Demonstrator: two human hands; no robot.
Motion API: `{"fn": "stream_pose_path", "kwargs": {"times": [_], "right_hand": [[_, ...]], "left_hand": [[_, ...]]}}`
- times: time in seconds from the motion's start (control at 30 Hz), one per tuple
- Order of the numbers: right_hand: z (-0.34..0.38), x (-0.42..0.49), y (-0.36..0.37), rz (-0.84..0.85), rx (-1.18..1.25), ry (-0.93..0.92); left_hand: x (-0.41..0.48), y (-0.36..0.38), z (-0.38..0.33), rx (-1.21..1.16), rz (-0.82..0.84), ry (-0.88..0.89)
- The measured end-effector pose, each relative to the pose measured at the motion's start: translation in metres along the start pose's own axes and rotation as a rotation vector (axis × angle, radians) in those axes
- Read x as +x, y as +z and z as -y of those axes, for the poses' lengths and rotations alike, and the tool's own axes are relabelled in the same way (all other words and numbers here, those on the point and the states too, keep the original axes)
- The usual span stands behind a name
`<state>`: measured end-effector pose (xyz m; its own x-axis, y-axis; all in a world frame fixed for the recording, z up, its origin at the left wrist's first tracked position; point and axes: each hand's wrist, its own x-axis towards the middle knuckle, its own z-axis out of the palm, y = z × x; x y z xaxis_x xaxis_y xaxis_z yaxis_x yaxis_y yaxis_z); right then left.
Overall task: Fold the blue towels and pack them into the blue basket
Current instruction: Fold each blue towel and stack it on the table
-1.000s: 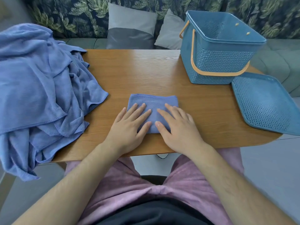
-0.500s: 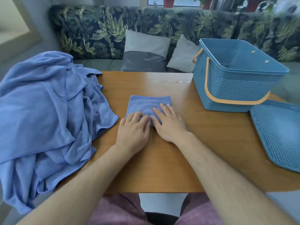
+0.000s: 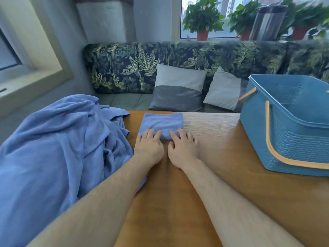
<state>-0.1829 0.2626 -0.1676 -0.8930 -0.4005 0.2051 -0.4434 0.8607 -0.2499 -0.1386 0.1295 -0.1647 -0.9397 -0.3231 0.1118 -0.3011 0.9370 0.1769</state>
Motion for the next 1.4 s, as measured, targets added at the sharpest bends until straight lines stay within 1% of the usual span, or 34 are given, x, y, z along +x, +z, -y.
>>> {"fn": "stream_pose_path", "kwargs": {"times": [0.1, 0.17, 0.2, 0.27, 0.4, 0.47, 0.53, 0.63, 0.67, 0.73, 0.8, 0.83, 0.87, 0.93, 0.97, 1.0, 1.03, 1.1, 1.23, 1.33, 1.4], "right_hand": [[0.005, 0.003, 0.0, 0.021, -0.037, 0.019], [0.009, -0.003, -0.004, 0.028, -0.019, 0.011], [0.013, -0.005, -0.009, 0.002, 0.004, -0.014], [0.033, -0.008, -0.022, -0.062, 0.074, -0.106], [0.106, -0.009, -0.057, -0.166, 0.245, -0.331], [0.141, -0.009, -0.067, -0.188, 0.249, -0.417], [0.168, -0.008, -0.07, -0.151, 0.247, -0.462], [0.194, -0.01, -0.072, -0.073, 0.26, -0.474], [0.2, -0.012, -0.071, -0.047, 0.261, -0.47], [0.208, -0.014, -0.068, -0.015, 0.272, -0.473], [0.213, -0.017, -0.072, -0.027, 0.337, -0.489], [0.217, -0.017, -0.073, -0.03, 0.434, -0.475], [0.22, -0.018, -0.078, -0.006, 0.598, -0.41], [0.227, -0.021, -0.094, 0.165, 0.999, -0.179], [0.228, -0.021, -0.102, 0.227, 1.157, -0.088], [0.226, -0.022, -0.109, 0.246, 1.253, -0.044], [0.222, -0.024, -0.116, 0.228, 1.313, -0.025], [0.207, -0.029, -0.129, 0.152, 1.325, -0.027], [0.157, -0.042, -0.16, -0.054, 1.125, -0.072], [0.106, -0.058, -0.184, -0.126, 1.113, -0.081], [0.067, -0.073, -0.198, -0.144, 1.08, -0.053]], "left_hand": [[0.009, -0.008, 0.003, 0.037, 0.094, 0.002], [0.0, -0.019, 0.002, 0.061, 0.104, 0.004], [-0.007, -0.027, 0.003, 0.067, 0.069, 0.005], [-0.021, -0.05, 0.011, 0.071, -0.055, 0.006], [-0.039, -0.108, 0.06, 0.169, -0.362, 0.024], [-0.043, -0.138, 0.095, 0.223, -0.42, -0.042], [-0.047, -0.162, 0.129, 0.297, -0.396, -0.163], [-0.057, -0.182, 0.162, 0.389, -0.293, -0.372], [-0.06, -0.185, 0.168, 0.405, -0.262, -0.403], [-0.066, -0.189, 0.175, 0.436, -0.233, -0.389], [-0.072, -0.194, 0.175, 0.379, -0.289, -0.306], [-0.076, -0.196, 0.172, 0.304, -0.334, -0.245], [-0.08, -0.199, 0.167, 0.202, -0.371, -0.184], [-0.088, -0.201, 0.151, -0.015, -0.413, -0.075], [-0.092, -0.2, 0.142, -0.115, -0.424, -0.02], [-0.095, -0.2, 0.134, -0.201, -0.433, 0.038], [-0.097, -0.198, 0.125, -0.265, -0.441, 0.088], [-0.103, -0.199, 0.106, -0.364, -0.465, 0.153], [-0.118, -0.207, 0.066, -0.617, -0.447, 0.201], [-0.121, -0.207, 0.033, -0.608, -0.408, 0.231], [-0.123, -0.2, 0.01, -0.614, -0.29, 0.208]]}}
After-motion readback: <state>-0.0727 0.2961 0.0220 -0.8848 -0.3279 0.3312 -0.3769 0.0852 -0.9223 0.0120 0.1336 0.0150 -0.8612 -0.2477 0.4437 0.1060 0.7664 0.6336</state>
